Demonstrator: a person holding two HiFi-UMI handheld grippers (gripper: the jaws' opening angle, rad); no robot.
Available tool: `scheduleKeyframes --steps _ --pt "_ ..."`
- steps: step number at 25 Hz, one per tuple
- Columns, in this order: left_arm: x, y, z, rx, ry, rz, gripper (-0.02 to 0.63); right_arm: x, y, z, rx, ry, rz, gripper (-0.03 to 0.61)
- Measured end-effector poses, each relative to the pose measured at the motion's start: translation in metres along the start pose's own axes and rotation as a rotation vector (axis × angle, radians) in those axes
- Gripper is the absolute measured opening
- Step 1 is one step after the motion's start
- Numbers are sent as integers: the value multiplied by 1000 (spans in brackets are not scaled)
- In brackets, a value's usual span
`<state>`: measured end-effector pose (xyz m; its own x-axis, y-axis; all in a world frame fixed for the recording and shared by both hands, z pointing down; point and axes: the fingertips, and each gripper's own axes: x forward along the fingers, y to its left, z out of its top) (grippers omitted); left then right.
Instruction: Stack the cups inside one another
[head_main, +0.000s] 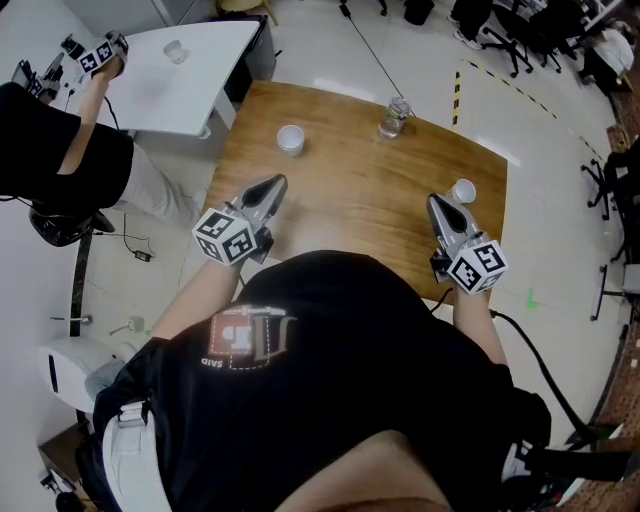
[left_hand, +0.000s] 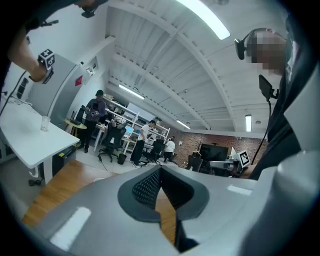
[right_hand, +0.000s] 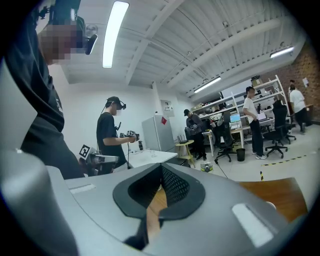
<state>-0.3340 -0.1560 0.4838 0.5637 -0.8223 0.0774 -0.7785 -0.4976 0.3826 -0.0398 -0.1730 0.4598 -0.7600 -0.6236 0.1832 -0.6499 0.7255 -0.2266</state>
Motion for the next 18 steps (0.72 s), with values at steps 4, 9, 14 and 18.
scheduleKeyframes --steps 4,9,14,18 --pt "21 32 0 91 130 26 5 -13 -3 1 7 1 -28 15" --pt "64 128 -18 -25 439 152 101 -39 -10 -3 29 -5 -111 15" --pt "98 188 -64 -69 694 234 141 -70 -15 -18 60 18 -200 15" --pt "121 201 -97 -154 826 235 167 -95 -18 -32 91 45 -270 15"
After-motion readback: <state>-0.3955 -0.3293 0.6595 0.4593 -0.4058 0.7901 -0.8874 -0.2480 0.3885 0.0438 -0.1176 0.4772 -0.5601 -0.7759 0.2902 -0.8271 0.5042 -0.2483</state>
